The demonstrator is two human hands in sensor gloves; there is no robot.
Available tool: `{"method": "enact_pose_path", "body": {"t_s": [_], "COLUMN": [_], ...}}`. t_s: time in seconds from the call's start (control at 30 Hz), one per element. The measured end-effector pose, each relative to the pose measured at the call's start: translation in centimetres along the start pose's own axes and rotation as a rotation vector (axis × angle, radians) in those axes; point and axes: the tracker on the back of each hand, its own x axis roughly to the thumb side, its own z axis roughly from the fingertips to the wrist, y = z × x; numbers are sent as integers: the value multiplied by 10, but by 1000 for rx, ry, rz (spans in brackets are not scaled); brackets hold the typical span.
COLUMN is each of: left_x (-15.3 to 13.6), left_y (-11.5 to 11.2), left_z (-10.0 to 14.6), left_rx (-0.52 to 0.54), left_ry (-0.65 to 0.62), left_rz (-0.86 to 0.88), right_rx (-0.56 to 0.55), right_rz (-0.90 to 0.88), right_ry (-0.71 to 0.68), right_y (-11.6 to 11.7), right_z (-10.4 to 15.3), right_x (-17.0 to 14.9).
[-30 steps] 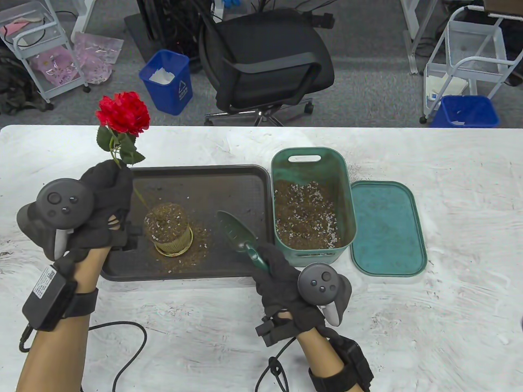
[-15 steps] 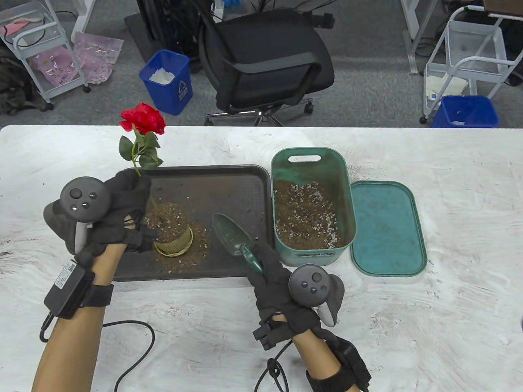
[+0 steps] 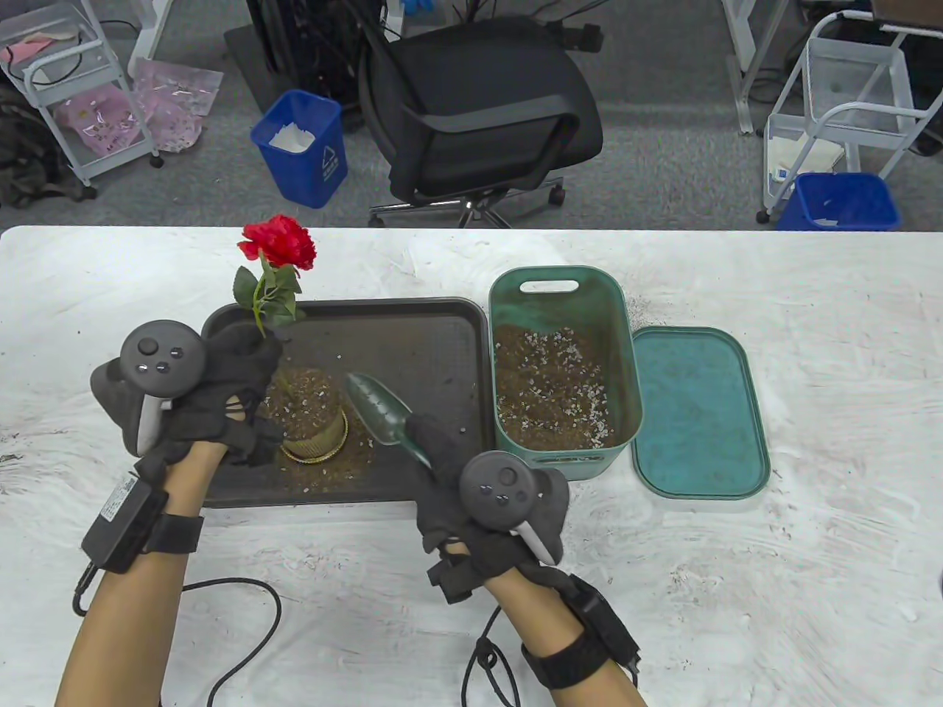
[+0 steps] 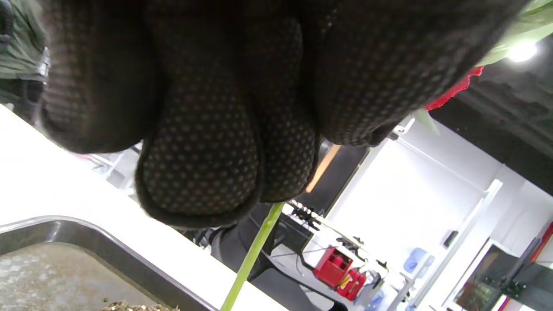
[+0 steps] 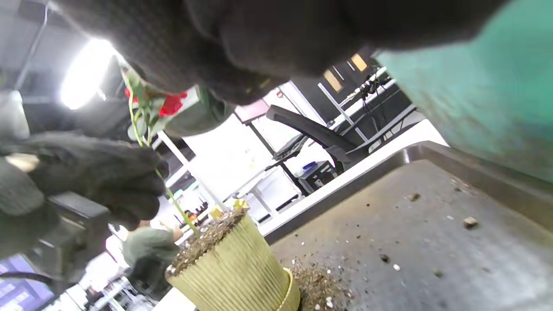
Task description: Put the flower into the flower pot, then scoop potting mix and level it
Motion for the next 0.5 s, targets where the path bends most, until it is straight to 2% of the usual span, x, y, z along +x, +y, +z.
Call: {"method": "enact_pose_path", "body": {"t_s": [0.1, 0.2, 0.4, 0.5], "left_x": [2, 2, 1, -3], "left_y": [2, 3, 4, 3], "left_z": [-2, -1, -5, -9], "left_rx": [-40, -51, -66, -63], "left_ry": [-19, -48, -72, -65], "left_rz": [-17, -35, -50, -45], "right_rx": [49, 73, 147, 292], "right_rz": [153, 291, 433, 428], "right_ry": [8, -59, -125, -57], "right_y": [20, 39, 55, 63], "right_z": [-31, -56, -73, -83], "right_x": [28, 43, 55, 56]}}
